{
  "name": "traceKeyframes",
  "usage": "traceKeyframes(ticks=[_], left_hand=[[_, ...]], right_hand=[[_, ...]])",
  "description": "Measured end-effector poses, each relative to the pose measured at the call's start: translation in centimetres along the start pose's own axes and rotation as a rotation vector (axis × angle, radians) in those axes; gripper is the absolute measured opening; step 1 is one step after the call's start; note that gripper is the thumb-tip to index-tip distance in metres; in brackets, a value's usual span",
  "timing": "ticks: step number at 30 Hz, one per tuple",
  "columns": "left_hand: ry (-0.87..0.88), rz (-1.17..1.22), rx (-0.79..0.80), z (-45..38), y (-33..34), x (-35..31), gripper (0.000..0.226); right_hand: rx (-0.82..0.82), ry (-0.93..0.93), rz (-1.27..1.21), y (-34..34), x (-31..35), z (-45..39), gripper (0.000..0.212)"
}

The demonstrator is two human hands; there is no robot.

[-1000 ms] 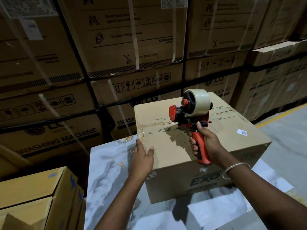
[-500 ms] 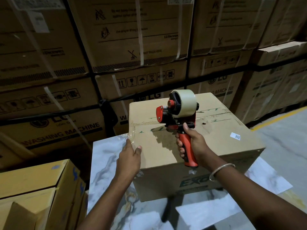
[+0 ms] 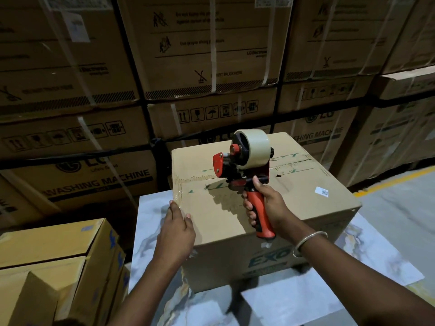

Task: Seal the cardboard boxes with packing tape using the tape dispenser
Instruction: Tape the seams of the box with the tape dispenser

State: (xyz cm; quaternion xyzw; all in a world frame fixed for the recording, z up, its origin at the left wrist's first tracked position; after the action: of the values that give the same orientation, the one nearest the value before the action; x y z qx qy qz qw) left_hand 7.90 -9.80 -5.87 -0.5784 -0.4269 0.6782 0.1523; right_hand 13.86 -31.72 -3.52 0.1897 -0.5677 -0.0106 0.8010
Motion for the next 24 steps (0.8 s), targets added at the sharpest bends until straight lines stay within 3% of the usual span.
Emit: traceKeyframes(ticks=[9, 12, 18, 21, 24], left_hand=[[-0.107, -0.276, 0.043, 1.5, 0.4, -1.0, 0.076], [-0.137, -0.457, 0.025, 2.0, 0.4, -1.6, 0.081], [-0.131, -0.570, 0.041, 4.5, 2.8, -5.1, 0.093], [-0.119, -0.444, 0.064, 4.5, 4.4, -8.0, 0.083], [-0.031, -0.049, -0.068, 3.7, 5.4, -12.5, 0.063]], right_hand=[[0.029, 0.096, -0.091, -1.0, 0.3, -0.9, 0.053], [0.089, 0.120, -0.095, -1.2, 0.6, -1.5, 0.052], [0.218, 0.171, -0.069, -3.6, 2.2, -2.4, 0.050], [0.275, 0.184, -0.045, -6.1, 4.1, -2.7, 0.049], [0.311, 0.192, 0.006, -9.3, 6.0, -3.2, 0.048]])
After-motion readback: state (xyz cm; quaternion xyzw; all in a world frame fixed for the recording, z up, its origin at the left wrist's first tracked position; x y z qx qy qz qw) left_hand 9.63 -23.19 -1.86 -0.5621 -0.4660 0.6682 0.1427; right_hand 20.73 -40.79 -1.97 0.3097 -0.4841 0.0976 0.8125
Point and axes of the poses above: each hand's wrist, its own z-axis away from the middle knuckle, its own y-axis out of the palm, x = y × z, the point moved 7 cm from there along -z, towards the middle knuckle, and after that the axes turned 6 degrees about -x, right-handed, at the moved point
